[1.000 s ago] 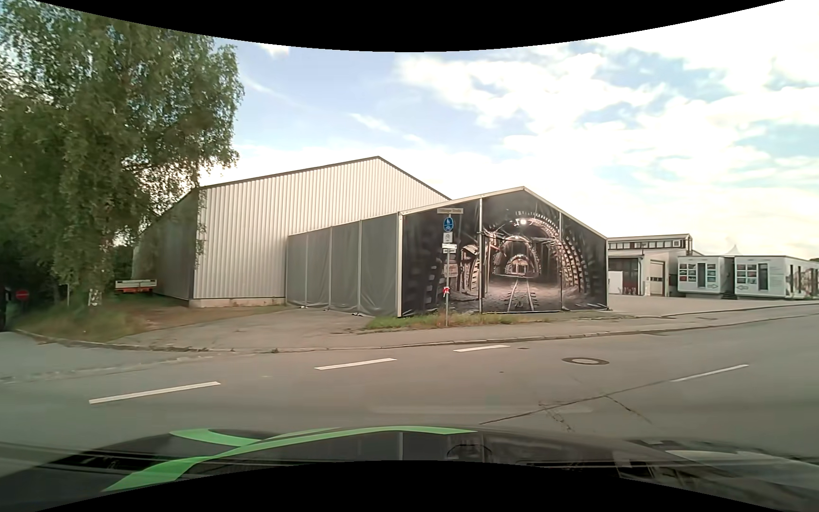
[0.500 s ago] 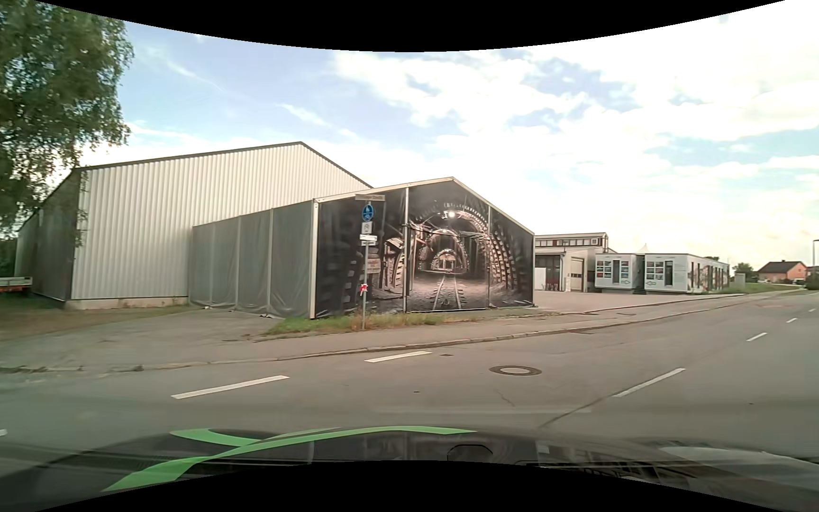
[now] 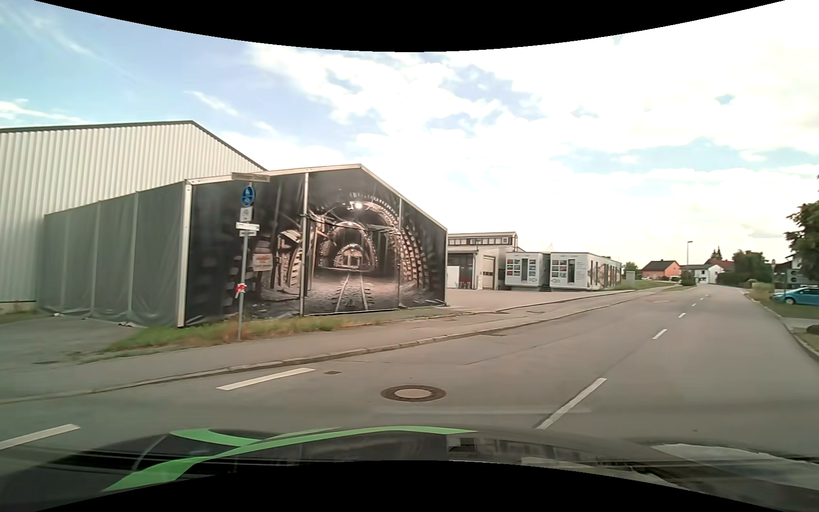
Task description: Follow the waypoints while adhering to traffic rules and regulations
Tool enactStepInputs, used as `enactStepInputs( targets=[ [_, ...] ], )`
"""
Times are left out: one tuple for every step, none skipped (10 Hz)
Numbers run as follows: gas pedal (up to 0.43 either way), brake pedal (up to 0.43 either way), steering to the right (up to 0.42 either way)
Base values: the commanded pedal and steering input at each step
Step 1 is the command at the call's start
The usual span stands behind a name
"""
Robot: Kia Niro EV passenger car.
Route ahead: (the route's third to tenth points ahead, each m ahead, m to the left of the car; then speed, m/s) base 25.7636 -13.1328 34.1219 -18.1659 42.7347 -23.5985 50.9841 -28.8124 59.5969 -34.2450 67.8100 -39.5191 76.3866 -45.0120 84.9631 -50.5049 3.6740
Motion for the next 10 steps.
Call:
enactStepInputs(
  targets=[
    [0.157,0.000,0.477],
    [0.157,0.000,0.476],
    [0.157,0.000,0.476],
    [0.157,0.000,0.473],
    [0.157,0.000,0.464],
    [0.157,0.000,0.450],
    [0.157,0.000,0.417],
    [0.157,0.000,0.378],
    [0.169,0.000,0.350],
    [0.177,0.000,0.313]
  ],
)
